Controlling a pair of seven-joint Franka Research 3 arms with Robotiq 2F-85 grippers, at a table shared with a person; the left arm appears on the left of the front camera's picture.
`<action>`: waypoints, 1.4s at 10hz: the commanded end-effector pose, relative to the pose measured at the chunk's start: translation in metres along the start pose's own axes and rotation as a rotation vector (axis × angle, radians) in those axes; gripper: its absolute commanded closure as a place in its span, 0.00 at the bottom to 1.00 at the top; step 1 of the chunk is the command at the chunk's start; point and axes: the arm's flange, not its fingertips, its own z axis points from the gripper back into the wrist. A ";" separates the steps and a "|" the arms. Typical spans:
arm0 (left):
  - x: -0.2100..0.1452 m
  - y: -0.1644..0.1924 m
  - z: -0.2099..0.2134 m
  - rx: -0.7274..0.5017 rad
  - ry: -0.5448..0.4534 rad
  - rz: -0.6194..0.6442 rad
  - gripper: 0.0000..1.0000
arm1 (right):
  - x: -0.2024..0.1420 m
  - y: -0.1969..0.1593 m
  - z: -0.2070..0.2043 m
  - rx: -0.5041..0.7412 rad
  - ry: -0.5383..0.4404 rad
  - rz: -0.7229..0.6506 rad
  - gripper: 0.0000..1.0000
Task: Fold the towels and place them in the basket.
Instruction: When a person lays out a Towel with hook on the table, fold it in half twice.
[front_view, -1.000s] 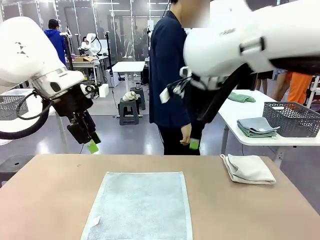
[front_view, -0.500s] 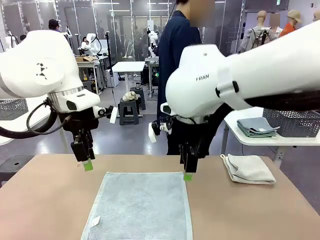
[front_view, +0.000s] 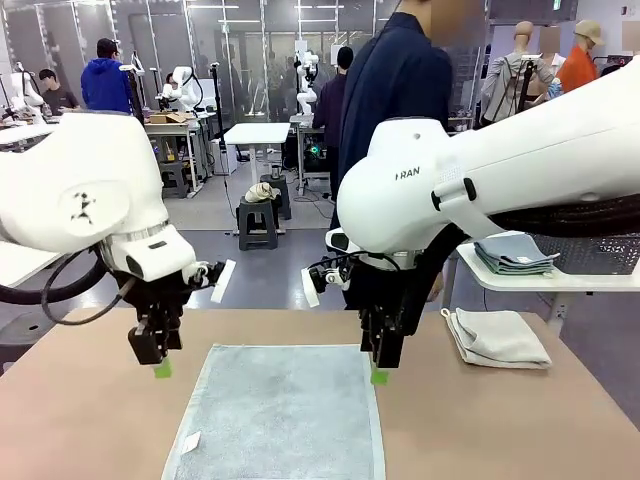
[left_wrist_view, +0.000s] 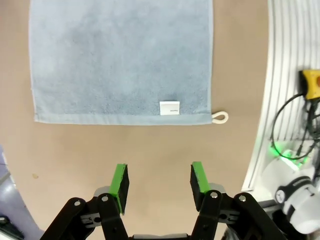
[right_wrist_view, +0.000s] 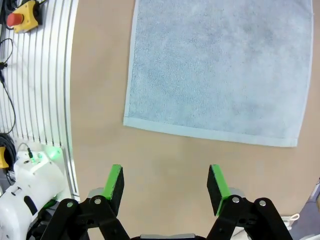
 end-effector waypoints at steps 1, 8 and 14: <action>-0.003 -0.004 -0.005 0.069 0.025 0.025 0.36 | -0.004 -0.003 -0.002 -0.009 -0.005 0.010 0.16; -0.001 -0.002 -0.005 0.027 0.020 0.005 0.36 | -0.002 -0.001 0.000 -0.004 0.003 -0.006 0.16; -0.010 -0.071 -0.032 0.011 -0.023 -0.017 0.36 | 0.015 0.063 -0.027 -0.042 0.032 -0.037 0.16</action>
